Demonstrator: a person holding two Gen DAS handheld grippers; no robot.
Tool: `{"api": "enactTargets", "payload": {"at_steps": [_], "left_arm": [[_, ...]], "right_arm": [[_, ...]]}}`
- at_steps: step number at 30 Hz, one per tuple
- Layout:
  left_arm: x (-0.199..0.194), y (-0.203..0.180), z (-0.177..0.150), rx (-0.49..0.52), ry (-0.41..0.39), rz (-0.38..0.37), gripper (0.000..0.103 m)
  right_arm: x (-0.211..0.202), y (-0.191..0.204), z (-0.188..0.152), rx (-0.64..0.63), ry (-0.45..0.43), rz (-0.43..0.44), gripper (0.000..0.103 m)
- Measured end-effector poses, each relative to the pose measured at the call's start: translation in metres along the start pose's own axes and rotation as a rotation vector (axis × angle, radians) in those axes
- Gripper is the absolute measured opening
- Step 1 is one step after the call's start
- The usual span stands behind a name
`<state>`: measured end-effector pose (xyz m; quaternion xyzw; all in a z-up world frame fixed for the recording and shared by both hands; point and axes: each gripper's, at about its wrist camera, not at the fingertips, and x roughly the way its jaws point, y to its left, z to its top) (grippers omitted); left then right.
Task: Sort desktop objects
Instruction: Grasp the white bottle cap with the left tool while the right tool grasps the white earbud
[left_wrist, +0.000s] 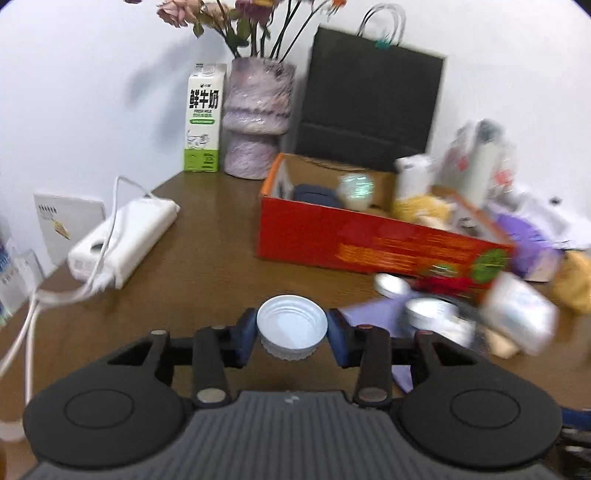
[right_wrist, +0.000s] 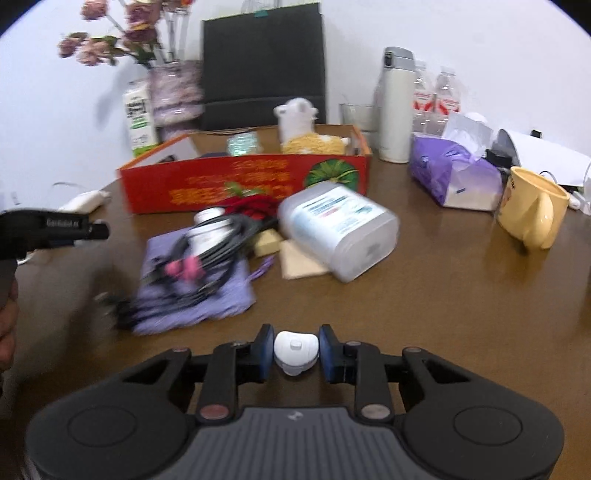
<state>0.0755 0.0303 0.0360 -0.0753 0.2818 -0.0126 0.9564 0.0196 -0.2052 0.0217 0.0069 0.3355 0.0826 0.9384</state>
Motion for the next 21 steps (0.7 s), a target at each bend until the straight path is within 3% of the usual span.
{"api": "enactTargets", "payload": {"at_steps": [4, 10, 14, 21], "left_arm": [[-0.042, -0.014, -0.037, -0.004, 0.067, -0.055, 0.041], [-0.107, -0.024, -0.078, 0.035, 0.063, -0.093, 0.041], [-0.117, -0.027, -0.082, 0.059, 0.072, -0.099, 0.041], [-0.111, -0.033, -0.073, 0.066, 0.061, -0.111, 0.041]], "right_arm": [[-0.026, 0.014, -0.018, -0.022, -0.002, 0.046, 0.025], [-0.067, 0.024, -0.04, -0.038, -0.024, 0.09, 0.025], [-0.089, 0.022, -0.048, -0.048, -0.05, 0.085, 0.025], [-0.082, 0.011, -0.045, -0.006, -0.039, 0.071, 0.025]]}}
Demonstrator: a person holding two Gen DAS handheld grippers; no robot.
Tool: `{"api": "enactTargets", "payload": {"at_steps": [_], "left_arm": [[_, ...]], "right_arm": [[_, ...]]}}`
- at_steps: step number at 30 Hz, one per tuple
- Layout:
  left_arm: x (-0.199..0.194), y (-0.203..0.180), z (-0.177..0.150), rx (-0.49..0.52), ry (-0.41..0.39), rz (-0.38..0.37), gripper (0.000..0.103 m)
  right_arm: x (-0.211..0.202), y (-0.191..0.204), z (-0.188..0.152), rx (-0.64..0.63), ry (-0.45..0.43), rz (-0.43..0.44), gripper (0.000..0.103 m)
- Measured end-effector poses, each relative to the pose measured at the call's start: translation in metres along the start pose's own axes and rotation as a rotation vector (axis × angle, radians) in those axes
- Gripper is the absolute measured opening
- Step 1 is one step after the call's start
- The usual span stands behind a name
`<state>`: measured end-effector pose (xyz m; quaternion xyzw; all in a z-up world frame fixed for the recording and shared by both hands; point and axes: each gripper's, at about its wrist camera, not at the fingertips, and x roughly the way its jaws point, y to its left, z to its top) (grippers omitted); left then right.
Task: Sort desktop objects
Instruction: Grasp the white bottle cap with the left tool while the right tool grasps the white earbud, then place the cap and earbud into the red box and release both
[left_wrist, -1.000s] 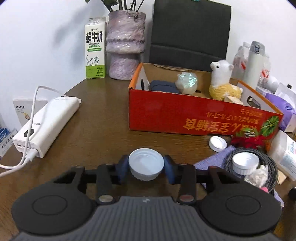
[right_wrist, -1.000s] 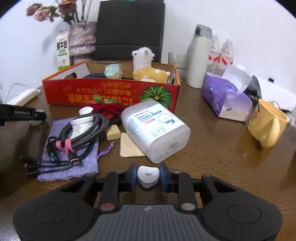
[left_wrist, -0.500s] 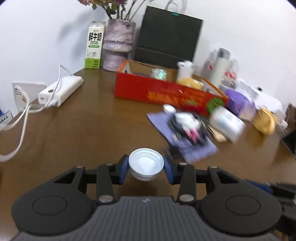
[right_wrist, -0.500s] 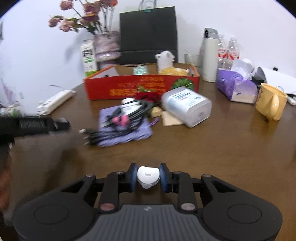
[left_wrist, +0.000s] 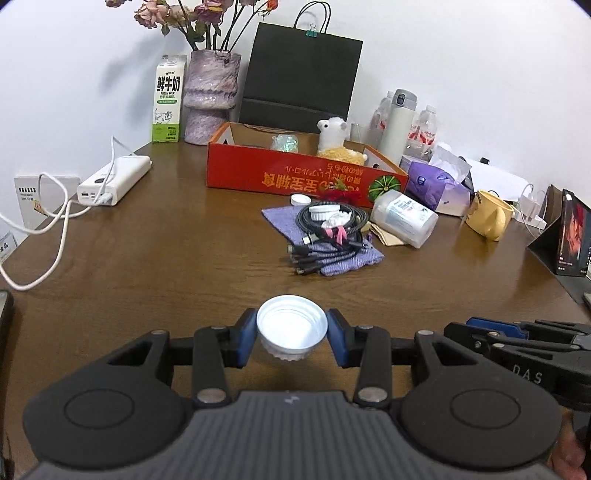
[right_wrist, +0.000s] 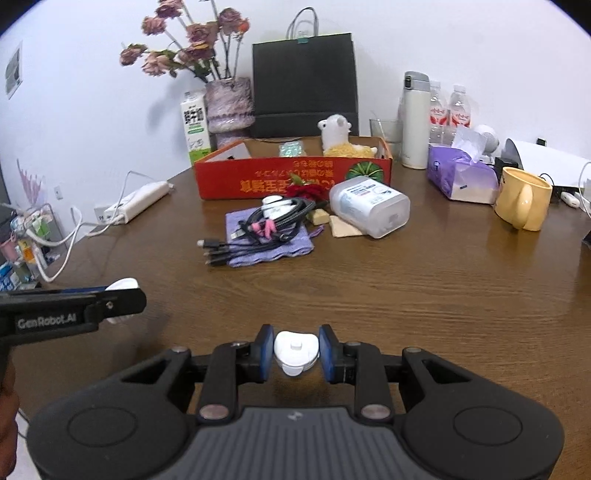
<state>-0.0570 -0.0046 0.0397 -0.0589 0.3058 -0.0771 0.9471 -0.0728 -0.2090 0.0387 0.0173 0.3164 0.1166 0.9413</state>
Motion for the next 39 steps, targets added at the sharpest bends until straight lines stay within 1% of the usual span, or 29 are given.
{"api": "enactTargets", "payload": {"at_steps": [3, 6, 8, 10, 11, 13, 14, 16, 17, 18, 19, 20, 21, 23, 25, 26, 27, 28, 29, 31, 32, 34, 35, 36, 37, 38, 39], "left_arm": [[0.005, 0.002, 0.014, -0.007, -0.002, -0.018, 0.041], [0.016, 0.007, 0.043, -0.006, -0.01, -0.05, 0.041], [0.025, 0.01, 0.071, 0.001, -0.014, -0.059, 0.041], [0.035, 0.016, 0.101, -0.009, -0.009, -0.106, 0.041], [0.042, 0.018, 0.119, -0.015, 0.001, -0.138, 0.041], [0.058, 0.022, 0.158, -0.022, -0.007, -0.173, 0.041], [0.071, 0.021, 0.18, -0.007, -0.009, -0.183, 0.041], [0.103, 0.017, 0.219, 0.023, 0.004, -0.174, 0.041], [0.12, 0.013, 0.233, 0.04, 0.01, -0.161, 0.041], [0.139, 0.011, 0.246, 0.058, 0.013, -0.14, 0.041], [0.16, 0.007, 0.257, 0.086, 0.029, -0.138, 0.041], [0.186, 0.006, 0.267, 0.107, 0.064, -0.144, 0.041], [0.216, 0.006, 0.276, 0.1, 0.106, -0.128, 0.041], [0.273, 0.009, 0.287, 0.083, 0.193, -0.092, 0.041], [0.318, 0.011, 0.288, 0.076, 0.265, -0.061, 0.041], [0.339, 0.011, 0.286, 0.078, 0.309, -0.039, 0.041], [0.354, 0.011, 0.281, 0.081, 0.344, -0.037, 0.042], [0.366, 0.011, 0.277, 0.072, 0.364, -0.023, 0.042], [0.374, 0.012, 0.274, 0.071, 0.361, -0.035, 0.042], [0.38, 0.014, 0.274, 0.053, 0.349, -0.048, 0.045], [0.381, 0.016, 0.274, 0.031, 0.359, -0.057, 0.049], [0.375, 0.022, 0.276, -0.022, 0.373, -0.088, 0.059], [0.37, 0.024, 0.277, -0.037, 0.373, -0.101, 0.068], [0.363, 0.025, 0.279, -0.04, 0.367, -0.1, 0.081], [0.354, 0.026, 0.281, -0.033, 0.355, -0.085, 0.085], [0.343, 0.027, 0.284, -0.026, 0.336, -0.068, 0.087], [0.334, 0.028, 0.287, -0.019, 0.321, -0.061, 0.087]], "right_arm": [[0.004, -0.009, 0.008, 0.037, 0.006, 0.019, 0.025], [0.005, -0.014, 0.029, 0.05, -0.014, 0.031, 0.025], [0.008, -0.015, 0.05, 0.034, -0.045, 0.031, 0.025], [0.015, -0.018, 0.077, 0.02, -0.073, 0.029, 0.025], [0.017, -0.02, 0.09, 0.011, -0.087, 0.029, 0.025], [0.029, -0.023, 0.125, -0.007, -0.116, 0.037, 0.025], [0.036, -0.023, 0.14, -0.017, -0.122, 0.04, 0.025], [0.06, -0.027, 0.182, -0.024, -0.124, 0.058, 0.025], [0.076, -0.029, 0.203, -0.027, -0.112, 0.073, 0.025], [0.093, -0.029, 0.222, -0.039, -0.087, 0.088, 0.025], [0.117, -0.03, 0.243, -0.038, -0.058, 0.103, 0.025], [0.139, -0.03, 0.26, -0.043, -0.022, 0.104, 0.025], [0.166, -0.031, 0.276, -0.045, 0.02, 0.101, 0.025], [0.227, -0.034, 0.302, -0.027, 0.107, 0.071, 0.025], [0.284, -0.042, 0.314, 0.011, 0.205, 0.032, 0.025], [0.309, -0.047, 0.316, 0.035, 0.257, 0.029, 0.025], [0.328, -0.053, 0.31, 0.077, 0.302, 0.036, 0.025], [0.348, -0.06, 0.306, 0.117, 0.343, 0.048, 0.025], [0.359, -0.063, 0.303, 0.12, 0.36, 0.037, 0.025], [0.37, -0.069, 0.295, 0.14, 0.359, 0.015, 0.026], [0.369, -0.07, 0.294, 0.142, 0.343, 0.017, 0.026], [0.367, -0.075, 0.295, 0.168, 0.36, 0.032, 0.026], [0.362, -0.077, 0.296, 0.183, 0.362, 0.043, 0.026], [0.353, -0.079, 0.297, 0.189, 0.346, 0.058, 0.027], [0.347, -0.082, 0.3, 0.187, 0.326, 0.068, 0.03], [0.338, -0.082, 0.301, 0.184, 0.308, 0.075, 0.034], [0.327, -0.083, 0.303, 0.177, 0.288, 0.071, 0.04]]}}
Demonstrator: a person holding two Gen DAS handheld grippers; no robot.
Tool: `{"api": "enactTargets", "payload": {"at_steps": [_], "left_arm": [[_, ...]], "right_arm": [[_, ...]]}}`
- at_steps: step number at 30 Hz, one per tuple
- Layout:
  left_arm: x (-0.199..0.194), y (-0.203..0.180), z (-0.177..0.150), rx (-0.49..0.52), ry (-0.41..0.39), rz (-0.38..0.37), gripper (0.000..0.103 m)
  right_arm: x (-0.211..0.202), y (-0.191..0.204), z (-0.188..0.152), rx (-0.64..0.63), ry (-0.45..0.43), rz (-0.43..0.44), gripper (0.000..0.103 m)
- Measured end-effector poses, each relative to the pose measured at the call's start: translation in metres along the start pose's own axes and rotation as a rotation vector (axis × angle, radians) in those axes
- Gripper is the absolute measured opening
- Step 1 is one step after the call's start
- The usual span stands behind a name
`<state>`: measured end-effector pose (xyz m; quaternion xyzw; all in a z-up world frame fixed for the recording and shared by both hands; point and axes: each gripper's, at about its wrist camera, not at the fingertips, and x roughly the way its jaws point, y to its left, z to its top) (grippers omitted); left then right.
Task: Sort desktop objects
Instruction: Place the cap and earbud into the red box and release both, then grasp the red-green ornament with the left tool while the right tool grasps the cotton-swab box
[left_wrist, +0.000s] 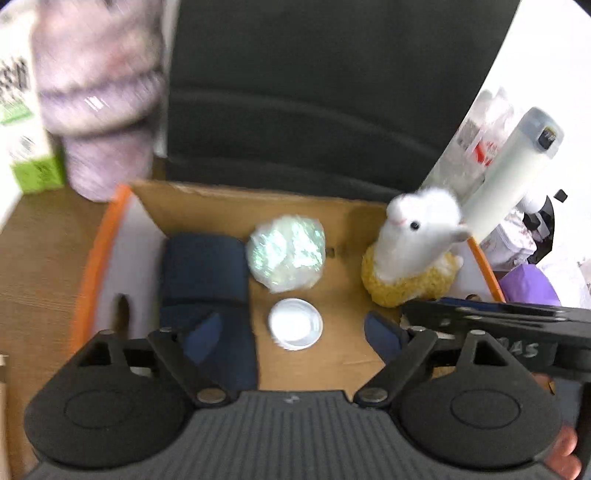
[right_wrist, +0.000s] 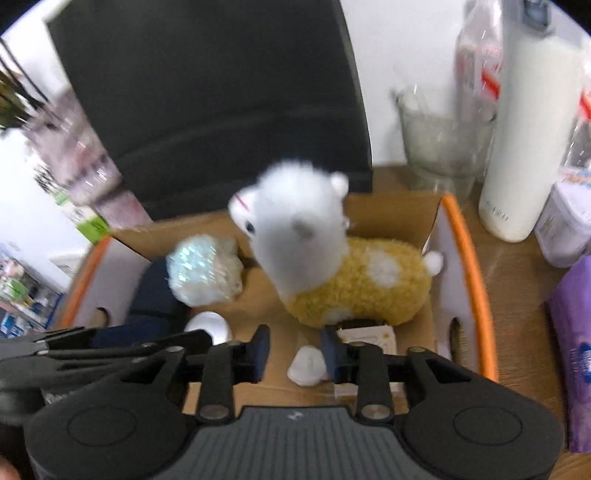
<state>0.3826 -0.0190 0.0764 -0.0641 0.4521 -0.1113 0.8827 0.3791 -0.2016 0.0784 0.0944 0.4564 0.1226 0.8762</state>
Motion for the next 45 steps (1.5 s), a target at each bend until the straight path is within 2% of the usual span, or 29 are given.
{"api": "enactTargets", "payload": {"at_steps": [2, 4, 5, 7, 8, 11, 14, 17, 21, 23, 25, 27, 29, 31, 37, 42, 45], "left_arm": [[-0.021, -0.003, -0.002, 0.01, -0.015, 0.023, 0.089], [-0.043, -0.003, -0.011, 0.024, -0.039, 0.04, 0.1], [-0.055, -0.004, -0.022, 0.024, -0.069, 0.054, 0.103], [-0.079, -0.005, -0.055, 0.025, -0.117, 0.098, 0.103], [-0.087, -0.007, -0.071, 0.026, -0.135, 0.112, 0.103], [-0.119, -0.009, -0.127, 0.045, -0.2, 0.086, 0.103], [-0.134, -0.018, -0.179, 0.042, -0.225, 0.112, 0.103], [-0.146, -0.026, -0.227, 0.069, -0.24, 0.136, 0.103], [-0.168, -0.03, -0.298, 0.142, -0.34, 0.168, 0.103], [-0.175, -0.03, -0.322, 0.134, -0.329, 0.175, 0.103], [-0.182, -0.03, -0.341, 0.115, -0.308, 0.146, 0.103], [-0.19, -0.031, -0.359, 0.113, -0.318, 0.11, 0.103], [-0.194, -0.034, -0.371, 0.139, -0.339, 0.131, 0.103], [-0.194, -0.035, -0.378, 0.155, -0.344, 0.159, 0.103], [-0.193, -0.034, -0.38, 0.146, -0.343, 0.167, 0.103], [-0.193, -0.034, -0.373, 0.151, -0.355, 0.142, 0.103], [-0.19, -0.037, -0.351, 0.147, -0.373, 0.091, 0.103]], "right_arm": [[-0.023, 0.004, -0.006, -0.031, -0.036, -0.029, 0.042], [-0.044, 0.008, -0.013, -0.064, -0.056, -0.057, 0.044], [-0.055, 0.011, -0.02, -0.075, -0.066, -0.065, 0.045], [-0.077, 0.014, -0.037, -0.091, -0.1, -0.076, 0.053], [-0.089, 0.016, -0.051, -0.096, -0.119, -0.077, 0.055], [-0.123, 0.019, -0.101, -0.112, -0.154, -0.023, 0.06], [-0.149, 0.024, -0.159, -0.128, -0.197, 0.03, 0.071], [-0.165, 0.026, -0.215, -0.149, -0.234, -0.03, 0.074], [-0.175, 0.023, -0.289, -0.193, -0.242, -0.22, 0.074], [-0.179, 0.02, -0.317, -0.188, -0.232, -0.217, 0.074], [-0.188, 0.016, -0.34, -0.177, -0.239, -0.154, 0.074], [-0.196, 0.015, -0.357, -0.189, -0.267, -0.134, 0.075], [-0.2, 0.019, -0.367, -0.223, -0.283, -0.169, 0.076], [-0.201, 0.023, -0.375, -0.254, -0.297, -0.186, 0.081], [-0.197, 0.031, -0.385, -0.287, -0.311, -0.184, 0.084], [-0.194, 0.03, -0.381, -0.287, -0.321, -0.194, 0.084], [-0.195, 0.026, -0.368, -0.277, -0.338, -0.182, 0.084]]}}
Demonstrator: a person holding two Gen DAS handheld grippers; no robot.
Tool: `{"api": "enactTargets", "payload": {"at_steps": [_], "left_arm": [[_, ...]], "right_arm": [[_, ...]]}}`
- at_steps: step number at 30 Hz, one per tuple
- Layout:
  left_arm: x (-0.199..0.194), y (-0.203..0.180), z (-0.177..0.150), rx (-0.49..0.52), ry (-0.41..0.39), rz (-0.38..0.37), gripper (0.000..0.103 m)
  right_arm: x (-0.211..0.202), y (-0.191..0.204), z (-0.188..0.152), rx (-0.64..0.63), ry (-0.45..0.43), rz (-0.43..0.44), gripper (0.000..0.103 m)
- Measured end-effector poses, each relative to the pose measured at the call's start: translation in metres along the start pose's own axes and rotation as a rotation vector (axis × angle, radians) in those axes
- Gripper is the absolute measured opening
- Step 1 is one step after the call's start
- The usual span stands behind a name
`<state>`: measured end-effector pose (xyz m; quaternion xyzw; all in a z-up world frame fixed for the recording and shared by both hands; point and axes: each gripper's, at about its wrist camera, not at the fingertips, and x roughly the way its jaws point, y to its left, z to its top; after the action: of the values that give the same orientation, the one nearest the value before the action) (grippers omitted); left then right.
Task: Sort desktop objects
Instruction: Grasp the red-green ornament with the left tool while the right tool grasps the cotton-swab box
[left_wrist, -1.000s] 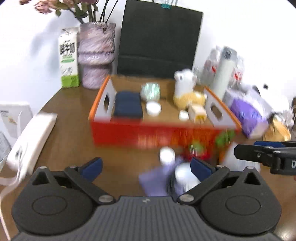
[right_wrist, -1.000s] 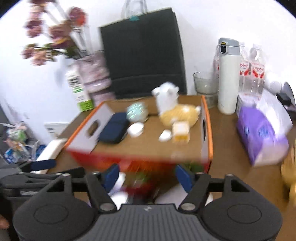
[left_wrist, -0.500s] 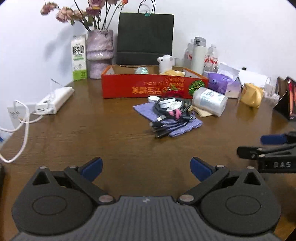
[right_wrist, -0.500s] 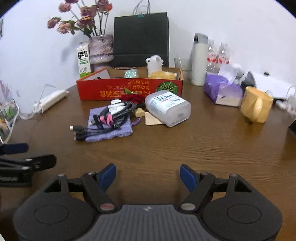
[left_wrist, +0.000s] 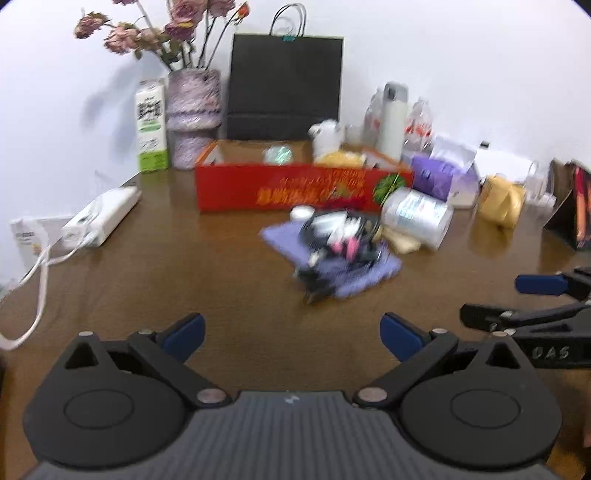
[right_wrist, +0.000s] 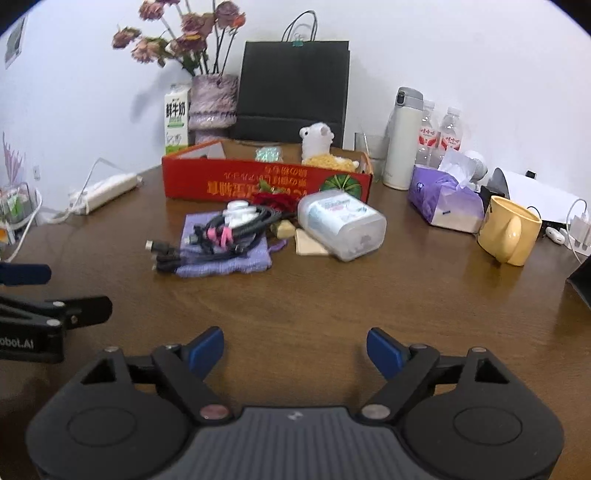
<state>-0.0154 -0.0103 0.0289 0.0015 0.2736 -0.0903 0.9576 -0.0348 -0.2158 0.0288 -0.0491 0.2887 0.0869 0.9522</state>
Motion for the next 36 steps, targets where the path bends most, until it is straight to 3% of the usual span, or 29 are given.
{"api": "enactTargets", "payload": {"at_steps": [5, 8, 13, 16, 17, 18, 19, 24, 29, 32, 36], "left_arm": [[0.045, -0.001, 0.048, -0.009, -0.017, -0.069, 0.101], [0.09, -0.005, 0.081, 0.057, 0.024, -0.14, 0.086], [0.162, -0.017, 0.119, 0.067, 0.097, -0.24, 0.087], [0.203, -0.032, 0.127, 0.1, 0.162, -0.267, 0.087], [0.215, -0.035, 0.128, 0.104, 0.185, -0.255, 0.073], [0.223, -0.037, 0.129, 0.102, 0.212, -0.241, 0.049], [0.229, -0.037, 0.129, 0.103, 0.235, -0.25, 0.044], [0.204, -0.033, 0.133, 0.117, 0.147, -0.274, 0.038], [0.138, -0.008, 0.148, 0.013, 0.066, -0.227, 0.039], [0.094, 0.004, 0.131, -0.033, 0.074, -0.221, 0.039], [0.05, 0.004, 0.087, -0.027, 0.138, -0.235, 0.039]], "right_arm": [[0.027, -0.018, 0.038, -0.015, -0.055, -0.037, 0.084], [0.058, -0.028, 0.064, -0.024, -0.042, -0.065, 0.084], [0.109, -0.038, 0.092, -0.047, -0.023, -0.035, 0.084], [0.137, -0.045, 0.097, -0.004, 0.038, -0.04, 0.082], [0.142, -0.048, 0.097, 0.006, 0.051, -0.027, 0.081], [0.146, -0.049, 0.095, 0.013, 0.063, -0.015, 0.079], [0.149, -0.051, 0.092, 0.02, 0.069, -0.007, 0.074], [0.145, -0.06, 0.089, 0.074, 0.043, 0.0, 0.067], [0.11, -0.069, 0.097, 0.148, -0.024, -0.024, 0.063], [0.069, -0.069, 0.087, 0.164, -0.084, -0.013, 0.063], [0.028, -0.053, 0.049, 0.169, -0.05, 0.033, 0.063]]}}
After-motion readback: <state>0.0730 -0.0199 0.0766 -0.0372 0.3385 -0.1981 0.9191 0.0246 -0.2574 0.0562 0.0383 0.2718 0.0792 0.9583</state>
